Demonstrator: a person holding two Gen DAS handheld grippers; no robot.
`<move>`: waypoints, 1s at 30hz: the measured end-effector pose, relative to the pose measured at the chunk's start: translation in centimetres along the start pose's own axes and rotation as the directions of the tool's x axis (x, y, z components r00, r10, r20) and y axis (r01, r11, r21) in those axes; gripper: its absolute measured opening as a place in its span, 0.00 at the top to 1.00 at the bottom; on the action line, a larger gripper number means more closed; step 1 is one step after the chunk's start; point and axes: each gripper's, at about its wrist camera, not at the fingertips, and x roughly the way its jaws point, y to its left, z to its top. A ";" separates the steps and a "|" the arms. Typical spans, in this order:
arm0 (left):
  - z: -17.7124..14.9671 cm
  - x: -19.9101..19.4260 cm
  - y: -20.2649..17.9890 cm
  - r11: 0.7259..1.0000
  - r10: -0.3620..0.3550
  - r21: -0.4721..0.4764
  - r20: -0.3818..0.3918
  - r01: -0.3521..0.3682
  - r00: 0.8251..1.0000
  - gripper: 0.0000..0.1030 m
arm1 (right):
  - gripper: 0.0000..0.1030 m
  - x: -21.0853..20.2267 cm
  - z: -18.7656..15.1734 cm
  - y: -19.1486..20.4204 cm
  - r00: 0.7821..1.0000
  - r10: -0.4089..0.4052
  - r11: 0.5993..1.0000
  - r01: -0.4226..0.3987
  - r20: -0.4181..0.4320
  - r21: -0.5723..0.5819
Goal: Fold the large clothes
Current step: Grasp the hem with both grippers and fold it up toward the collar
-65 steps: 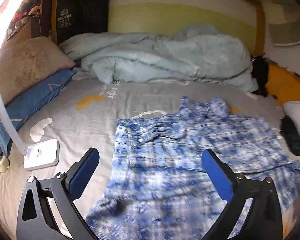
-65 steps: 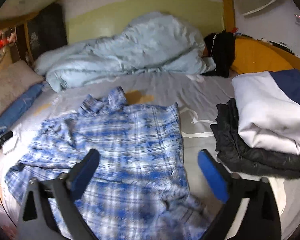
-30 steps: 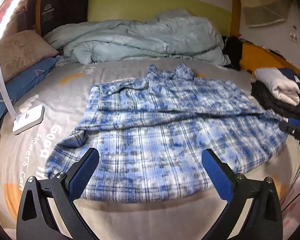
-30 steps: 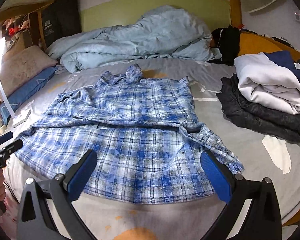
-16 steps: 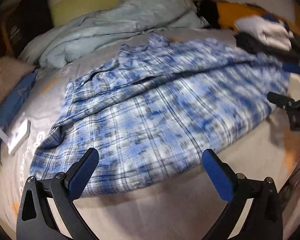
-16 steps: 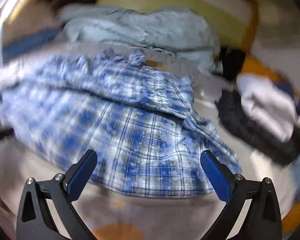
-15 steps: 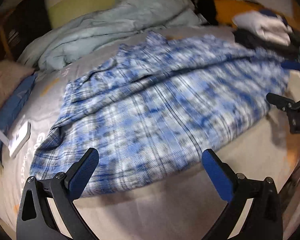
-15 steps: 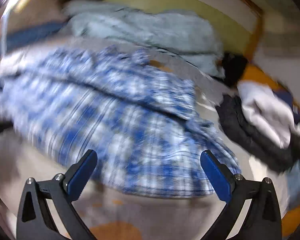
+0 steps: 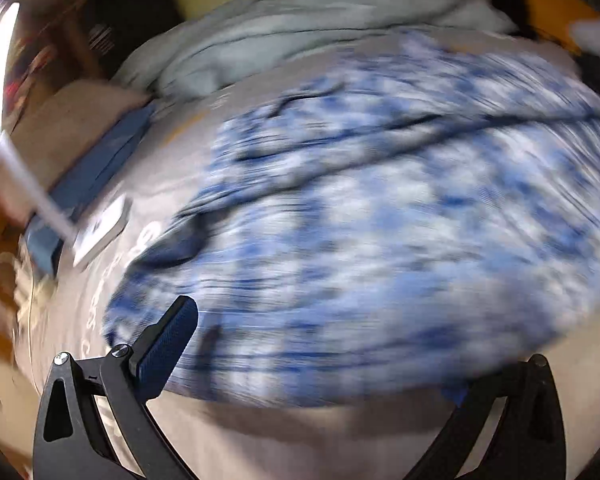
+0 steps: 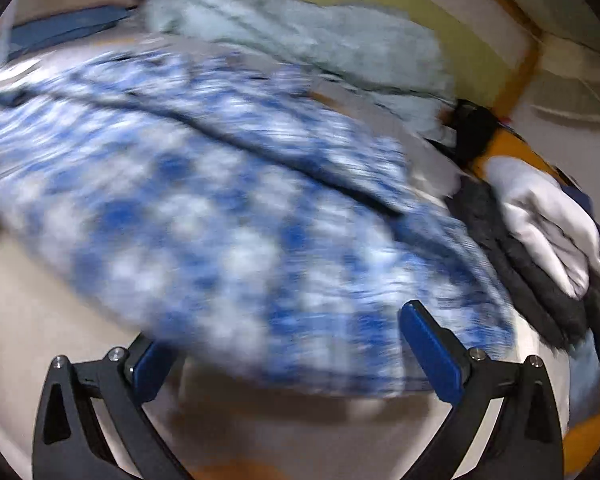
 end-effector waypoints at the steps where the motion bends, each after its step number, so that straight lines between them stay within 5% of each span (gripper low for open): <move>1: 0.1 0.3 0.9 0.999 0.007 -0.047 -0.004 -0.007 1.000 0.03 | 0.15 0.4 0.0 -0.7 0.999 -0.041 0.999 0.042 -0.005 0.017; 2: 0.0 0.6 1.8 0.997 0.018 -0.082 0.001 -0.018 1.000 0.20 | 0.40 0.8 0.1 -1.3 0.998 -0.062 0.997 0.063 -0.016 0.034; 3: 0.0 0.6 2.6 0.994 0.031 -0.107 0.010 -0.029 0.999 0.53 | 0.54 1.1 0.1 -1.9 0.997 -0.065 0.996 0.067 -0.032 0.054; 5: 0.1 0.7 3.7 0.989 0.054 -0.141 0.016 -0.051 0.998 0.90 | 0.91 1.5 0.0 -3.5 0.997 -0.046 0.992 0.053 -0.060 0.113; 8: 0.1 -0.7 5.1 0.974 0.019 -0.228 0.062 -0.004 0.998 0.94 | 0.96 0.7 -0.1 -6.1 0.998 -0.049 0.973 0.056 -0.040 0.224; 13: 0.4 -5.3 5.4 0.976 0.051 -0.218 0.174 -0.012 0.983 0.95 | 0.98 -3.5 -0.7 -8.6 0.998 -0.019 0.956 0.003 0.053 0.294; 20: -0.5 -7.7 6.6 0.990 -0.050 -0.125 0.071 0.058 0.996 0.95 | 0.98 -8.0 -2.3 -10.1 0.996 0.030 0.965 -0.051 0.085 0.256; 25: 2.6 -6.3 8.3 0.972 -0.102 -0.212 0.015 0.103 0.995 0.94 | 0.98 -6.7 1.5 -10.8 0.995 0.032 0.967 -0.056 0.099 0.249; 30: 9.0 -3.9 7.8 0.987 -0.026 -0.159 0.046 0.033 0.999 0.94 | 0.98 -3.4 7.2 -11.3 0.996 0.029 0.963 -0.052 0.088 0.264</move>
